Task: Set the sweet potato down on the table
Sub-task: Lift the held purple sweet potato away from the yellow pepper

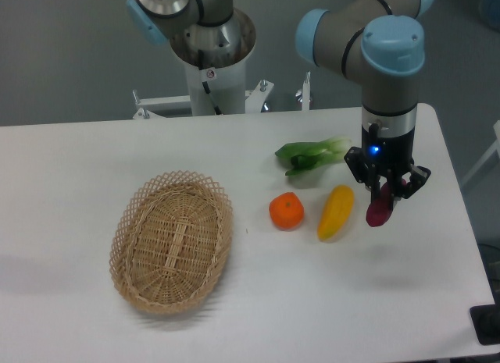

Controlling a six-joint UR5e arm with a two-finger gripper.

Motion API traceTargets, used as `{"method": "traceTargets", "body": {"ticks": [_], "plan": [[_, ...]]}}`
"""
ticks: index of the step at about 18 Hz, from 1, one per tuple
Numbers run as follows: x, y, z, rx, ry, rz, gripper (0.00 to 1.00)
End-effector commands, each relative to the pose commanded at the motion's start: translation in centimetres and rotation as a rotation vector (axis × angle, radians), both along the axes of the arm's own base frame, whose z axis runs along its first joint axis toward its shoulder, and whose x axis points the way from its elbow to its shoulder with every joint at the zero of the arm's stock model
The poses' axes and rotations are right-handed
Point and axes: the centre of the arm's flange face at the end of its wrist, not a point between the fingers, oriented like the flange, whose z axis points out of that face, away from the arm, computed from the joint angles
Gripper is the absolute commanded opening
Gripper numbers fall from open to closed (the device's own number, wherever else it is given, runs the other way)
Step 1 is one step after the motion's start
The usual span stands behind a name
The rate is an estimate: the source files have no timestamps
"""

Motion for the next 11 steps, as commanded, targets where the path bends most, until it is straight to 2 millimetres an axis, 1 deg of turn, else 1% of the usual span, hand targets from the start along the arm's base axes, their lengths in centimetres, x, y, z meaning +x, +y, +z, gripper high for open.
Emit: {"method": "traceTargets", "body": {"ticks": [4,6,11], "plan": [[0.4,0.1,0.0,-0.001,-0.007,0.011,0.31],[0.7,0.5,-0.1,0.0,-0.012,0.013,0.31],[2.4,3.0,0.0,0.037,-0.034,0.082,0.31]]}}
